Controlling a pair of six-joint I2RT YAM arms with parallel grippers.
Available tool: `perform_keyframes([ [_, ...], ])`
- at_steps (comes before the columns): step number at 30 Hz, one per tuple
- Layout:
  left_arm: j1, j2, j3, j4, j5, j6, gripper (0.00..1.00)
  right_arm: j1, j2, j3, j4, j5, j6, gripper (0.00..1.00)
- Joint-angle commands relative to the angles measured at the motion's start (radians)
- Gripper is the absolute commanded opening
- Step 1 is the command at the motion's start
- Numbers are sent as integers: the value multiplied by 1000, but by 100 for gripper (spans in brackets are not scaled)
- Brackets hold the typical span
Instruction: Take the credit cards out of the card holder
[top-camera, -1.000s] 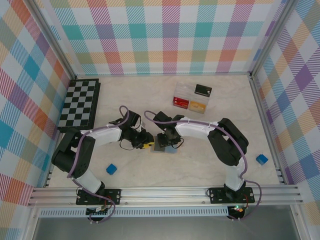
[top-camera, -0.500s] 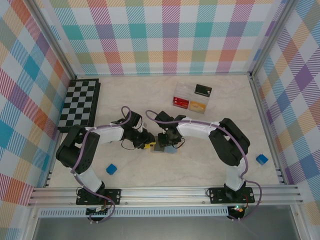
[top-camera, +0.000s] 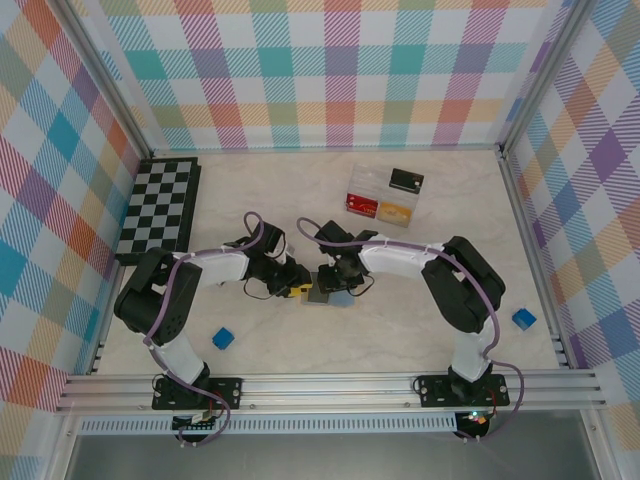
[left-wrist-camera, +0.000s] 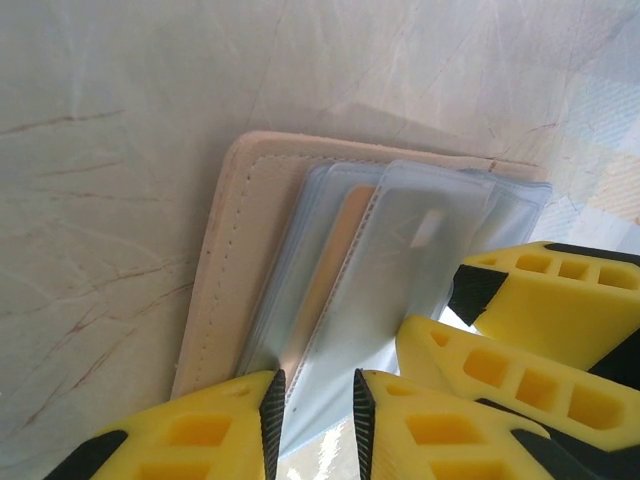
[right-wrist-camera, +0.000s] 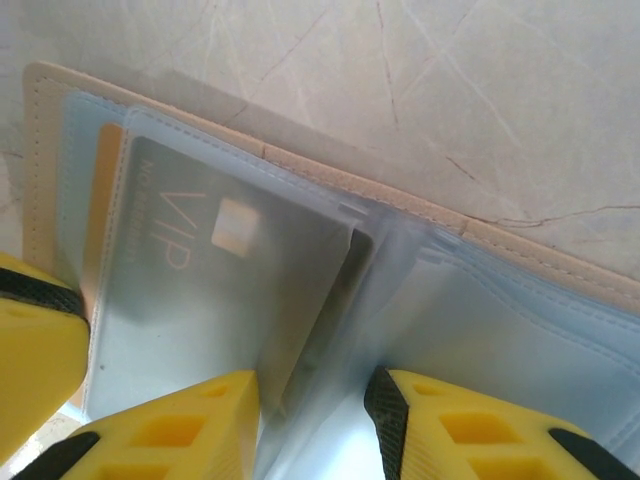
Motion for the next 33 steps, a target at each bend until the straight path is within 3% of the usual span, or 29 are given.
perform_keyframes([
  [1,-11,32,13,-63,-58,43,27,-13,29,-53,-17,-37,17,37],
  [8,-22,40,10,-82,-79,67,22,-46,-35,-83,58,-137,65,36],
  [17,-22,53,13,-86,-87,71,20,-50,-110,-25,32,-143,161,35],
  [33,-22,53,17,-89,-91,69,18,-33,12,50,-17,-127,188,30],
])
